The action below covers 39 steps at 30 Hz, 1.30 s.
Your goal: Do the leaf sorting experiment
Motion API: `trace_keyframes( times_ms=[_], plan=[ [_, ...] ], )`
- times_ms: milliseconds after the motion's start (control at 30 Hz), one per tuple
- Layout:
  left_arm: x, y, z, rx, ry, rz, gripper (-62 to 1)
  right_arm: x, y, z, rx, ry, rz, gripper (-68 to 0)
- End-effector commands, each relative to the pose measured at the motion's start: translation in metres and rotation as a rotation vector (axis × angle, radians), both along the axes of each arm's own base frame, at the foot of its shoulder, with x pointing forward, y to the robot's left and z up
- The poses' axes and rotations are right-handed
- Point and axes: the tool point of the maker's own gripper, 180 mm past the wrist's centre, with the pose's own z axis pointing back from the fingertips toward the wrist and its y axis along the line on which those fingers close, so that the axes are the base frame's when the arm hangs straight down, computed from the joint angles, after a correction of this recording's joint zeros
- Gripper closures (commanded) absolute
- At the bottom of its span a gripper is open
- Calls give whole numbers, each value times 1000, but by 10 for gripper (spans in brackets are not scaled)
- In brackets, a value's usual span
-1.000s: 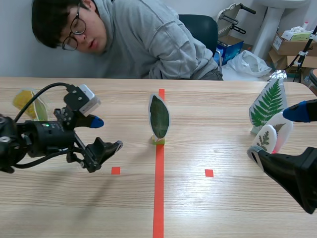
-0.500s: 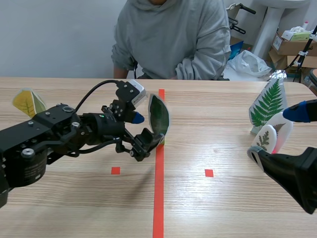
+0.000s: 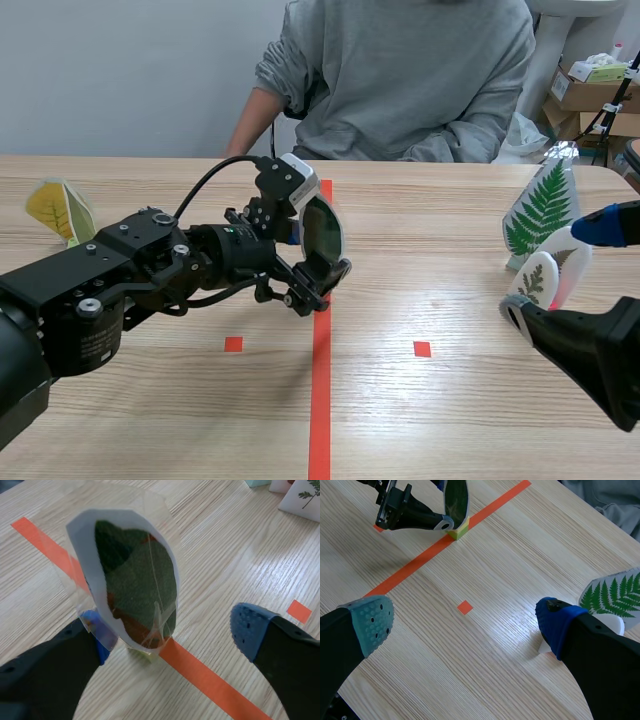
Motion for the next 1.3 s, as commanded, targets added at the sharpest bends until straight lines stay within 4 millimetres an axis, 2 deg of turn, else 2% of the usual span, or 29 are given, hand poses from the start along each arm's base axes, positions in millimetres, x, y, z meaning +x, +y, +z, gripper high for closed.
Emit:
trace_keyframes(
  times_ms=[0,467,667,933,1033,1133,1267],
  plan=[
    [7,-2,13,-27,-32,5,-368,2,1,4,15,-17,5,-578],
    [8,-4,17,-45,-46,5,-114,2,1,4,15,-17,5,-578],
    [8,-4,17,-45,-46,5,-54,2,1,4,15,-17,5,-578],
    [6,-1,15,-53,-34,14,-40,2,1,3,13,-14,4,-578],
    [6,7,16,-90,-15,47,-40,2,1,3,12,-14,4,-578],
    [-1,17,25,-151,-12,71,-40,2,-1,2,-1,-13,4,-578],
    [-14,41,38,-195,-29,136,-40,2,-1,1,-9,-13,4,-578]
  ],
)
